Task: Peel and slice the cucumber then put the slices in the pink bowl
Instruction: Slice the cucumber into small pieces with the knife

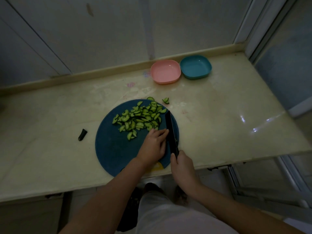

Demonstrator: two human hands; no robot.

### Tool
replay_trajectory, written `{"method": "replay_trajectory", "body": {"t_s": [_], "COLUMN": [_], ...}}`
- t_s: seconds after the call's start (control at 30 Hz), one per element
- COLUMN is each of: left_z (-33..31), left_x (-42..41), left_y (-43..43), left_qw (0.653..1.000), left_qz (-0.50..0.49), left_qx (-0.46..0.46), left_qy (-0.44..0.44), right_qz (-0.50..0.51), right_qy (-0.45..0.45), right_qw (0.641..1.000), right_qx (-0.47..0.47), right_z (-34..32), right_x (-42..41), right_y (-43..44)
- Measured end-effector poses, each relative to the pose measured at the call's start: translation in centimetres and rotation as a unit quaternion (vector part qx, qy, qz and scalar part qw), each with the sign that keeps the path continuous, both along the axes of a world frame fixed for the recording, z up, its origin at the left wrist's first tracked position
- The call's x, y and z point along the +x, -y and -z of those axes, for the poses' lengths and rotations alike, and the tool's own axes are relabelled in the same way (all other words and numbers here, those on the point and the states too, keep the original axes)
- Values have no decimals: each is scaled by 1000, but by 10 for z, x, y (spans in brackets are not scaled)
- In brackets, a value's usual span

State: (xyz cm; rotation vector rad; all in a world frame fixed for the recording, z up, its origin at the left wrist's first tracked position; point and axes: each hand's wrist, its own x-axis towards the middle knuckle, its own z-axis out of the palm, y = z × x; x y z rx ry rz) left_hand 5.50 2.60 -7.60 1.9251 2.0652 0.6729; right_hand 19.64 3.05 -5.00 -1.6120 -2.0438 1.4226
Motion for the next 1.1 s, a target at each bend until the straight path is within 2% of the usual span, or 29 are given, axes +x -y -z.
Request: {"method": "replay_trajectory", "body": {"t_s": [0.67,1.1], "left_z": [1,0], "left_x": [-7,-4], "left_y": [11,10], "left_qw": [998,999], "left_qz": [-40,-26], "left_qx": [9,11], "left_qy": [36,14], "right_qz": [-2,-1], "right_qy": [-31,-47], "right_qw": [999,999], "right_qx": [8,9], "right_z": [2,-12], "right_x": [11,20], "right_y": [-5,2]}}
